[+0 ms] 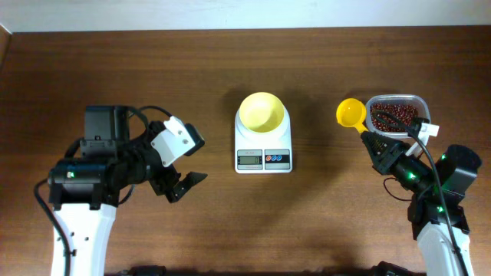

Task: Scoop item into bowl and weigh 50g on scale
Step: 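Lower the yellow scoop into the red bean tub with the right gripper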

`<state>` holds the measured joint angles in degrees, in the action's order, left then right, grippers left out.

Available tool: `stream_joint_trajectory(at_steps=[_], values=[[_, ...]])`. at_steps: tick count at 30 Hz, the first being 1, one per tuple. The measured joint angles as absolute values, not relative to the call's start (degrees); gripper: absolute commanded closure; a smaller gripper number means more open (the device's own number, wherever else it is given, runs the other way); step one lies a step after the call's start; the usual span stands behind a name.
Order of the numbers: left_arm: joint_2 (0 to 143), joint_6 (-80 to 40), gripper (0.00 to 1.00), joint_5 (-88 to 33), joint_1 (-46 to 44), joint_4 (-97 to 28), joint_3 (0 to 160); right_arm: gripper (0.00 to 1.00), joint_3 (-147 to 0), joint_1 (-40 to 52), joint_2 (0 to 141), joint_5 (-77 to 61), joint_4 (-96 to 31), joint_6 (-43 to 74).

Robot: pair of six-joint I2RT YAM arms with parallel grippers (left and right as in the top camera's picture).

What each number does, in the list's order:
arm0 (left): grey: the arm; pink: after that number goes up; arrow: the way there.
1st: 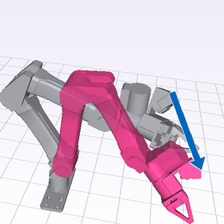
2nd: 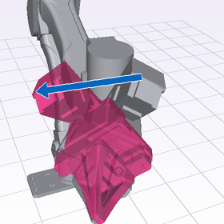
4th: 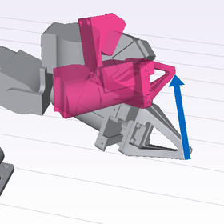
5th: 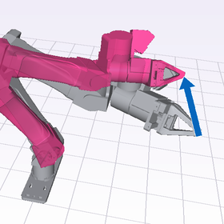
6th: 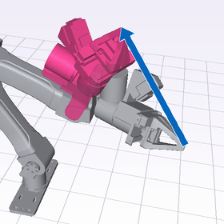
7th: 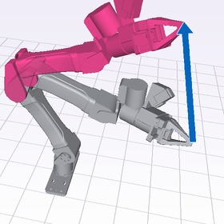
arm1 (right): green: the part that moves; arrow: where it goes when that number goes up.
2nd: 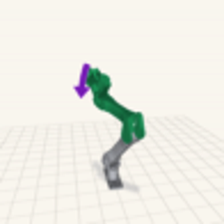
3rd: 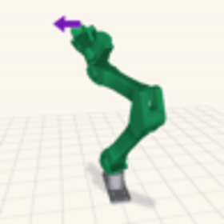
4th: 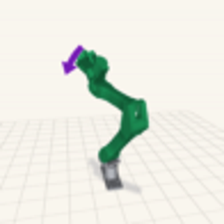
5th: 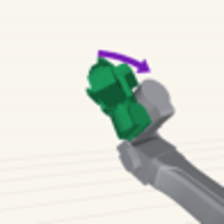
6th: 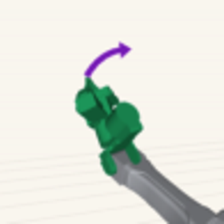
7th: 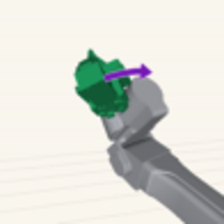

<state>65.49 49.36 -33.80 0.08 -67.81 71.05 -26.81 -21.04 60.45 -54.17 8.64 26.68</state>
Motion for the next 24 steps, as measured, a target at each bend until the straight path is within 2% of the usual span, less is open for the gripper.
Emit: stream_joint_trajectory(at_steps=[9,24], values=[[65.76,49.95,0.01,-28.01,0.84,-68.05,68.29,0.96,-26.81,-21.04,60.45,-54.17,10.81,26.57],[65.76,55.57,0.01,-30.04,0.84,-68.05,68.29,0.96,-26.81,-21.04,60.45,-54.17,14.72,26.55]])
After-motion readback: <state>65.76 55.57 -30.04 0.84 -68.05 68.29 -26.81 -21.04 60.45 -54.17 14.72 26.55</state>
